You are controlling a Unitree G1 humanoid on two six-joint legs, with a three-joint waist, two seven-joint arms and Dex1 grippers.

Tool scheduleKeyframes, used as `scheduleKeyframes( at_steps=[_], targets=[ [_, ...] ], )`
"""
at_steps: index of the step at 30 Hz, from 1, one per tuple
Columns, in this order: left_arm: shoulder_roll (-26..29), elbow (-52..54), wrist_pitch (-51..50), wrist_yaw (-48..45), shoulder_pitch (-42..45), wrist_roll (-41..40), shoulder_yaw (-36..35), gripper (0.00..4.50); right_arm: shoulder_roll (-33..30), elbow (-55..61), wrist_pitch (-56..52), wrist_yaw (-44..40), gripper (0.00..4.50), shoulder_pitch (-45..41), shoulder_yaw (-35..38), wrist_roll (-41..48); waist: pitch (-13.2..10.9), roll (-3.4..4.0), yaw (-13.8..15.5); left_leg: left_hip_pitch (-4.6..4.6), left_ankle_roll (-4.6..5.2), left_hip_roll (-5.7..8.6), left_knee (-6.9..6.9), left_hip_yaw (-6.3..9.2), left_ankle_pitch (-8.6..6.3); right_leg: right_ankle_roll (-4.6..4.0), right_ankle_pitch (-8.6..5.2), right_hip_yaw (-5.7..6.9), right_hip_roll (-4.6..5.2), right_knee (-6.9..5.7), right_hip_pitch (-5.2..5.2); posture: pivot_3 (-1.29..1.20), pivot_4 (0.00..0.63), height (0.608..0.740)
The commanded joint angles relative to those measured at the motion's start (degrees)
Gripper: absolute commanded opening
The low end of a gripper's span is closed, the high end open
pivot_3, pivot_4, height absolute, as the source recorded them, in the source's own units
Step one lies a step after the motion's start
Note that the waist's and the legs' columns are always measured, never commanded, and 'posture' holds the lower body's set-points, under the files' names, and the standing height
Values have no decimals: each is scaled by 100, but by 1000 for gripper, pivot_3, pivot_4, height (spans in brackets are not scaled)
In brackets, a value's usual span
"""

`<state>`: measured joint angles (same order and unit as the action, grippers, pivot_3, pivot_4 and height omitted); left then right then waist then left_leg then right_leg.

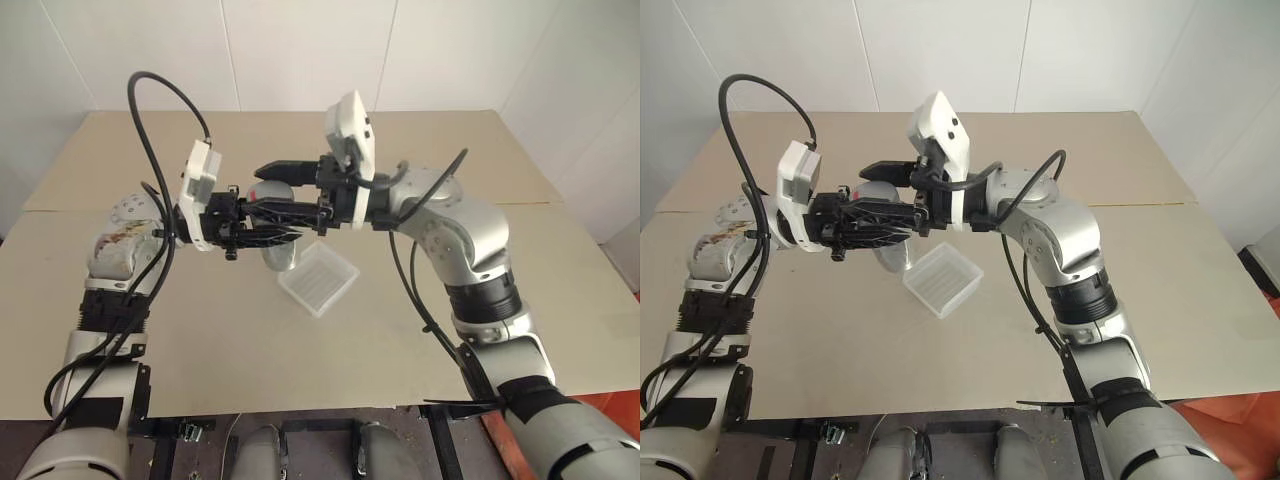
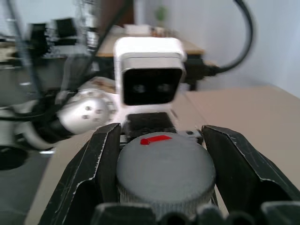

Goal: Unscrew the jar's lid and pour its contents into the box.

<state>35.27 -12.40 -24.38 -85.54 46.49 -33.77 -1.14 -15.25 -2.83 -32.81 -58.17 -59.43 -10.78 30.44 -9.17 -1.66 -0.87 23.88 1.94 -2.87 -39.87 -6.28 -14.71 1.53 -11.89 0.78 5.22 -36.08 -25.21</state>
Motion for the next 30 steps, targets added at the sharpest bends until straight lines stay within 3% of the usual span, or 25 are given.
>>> scheduleKeyframes(
  at_steps=[1,7,10,15,21,30],
  targets=[
    [143,475,-218,-560,389,-506,-136,2019,34,-683,747,-1181,2729,-424,-260,-173,0,0,-11,0,0,0,1,0,0,0,0,-1,-1,1,-1,0,150,740],
    [735,1100,-67,-696,250,-1113,345,2019,205,-2011,1260,-2726,2729,-1115,-260,-192,-1,2,-31,-2,-1,-4,1,1,0,0,0,-3,-3,-3,-2,0,150,740],
    [924,1158,170,-696,158,-1166,523,2019,284,-2379,1550,-2892,2729,-1247,-260,-394,-2,3,-15,-2,-1,-4,1,1,0,0,0,-3,-2,-3,-1,0,150,740],
    [811,809,505,-696,30,-684,433,2019,324,-2424,1620,-2380,2729,-1196,-118,-601,-2,3,21,-2,-3,-2,-1,-1,2,0,0,-1,-1,-5,-1,0,150,740],
    [670,495,710,-345,-261,-294,141,2019,-107,-1183,836,-1401,4486,-530,439,-317,-2,3,37,-1,-23,-2,0,-2,13,0,0,2,2,-2,1,0,150,740],
    [413,346,723,103,-473,-139,-79,2019,-332,1222,-273,211,4486,509,595,-98,-2,3,-25,-2,-35,-3,2,-2,20,0,0,-4,-1,-9,-5,0,150,740]
  ],
)
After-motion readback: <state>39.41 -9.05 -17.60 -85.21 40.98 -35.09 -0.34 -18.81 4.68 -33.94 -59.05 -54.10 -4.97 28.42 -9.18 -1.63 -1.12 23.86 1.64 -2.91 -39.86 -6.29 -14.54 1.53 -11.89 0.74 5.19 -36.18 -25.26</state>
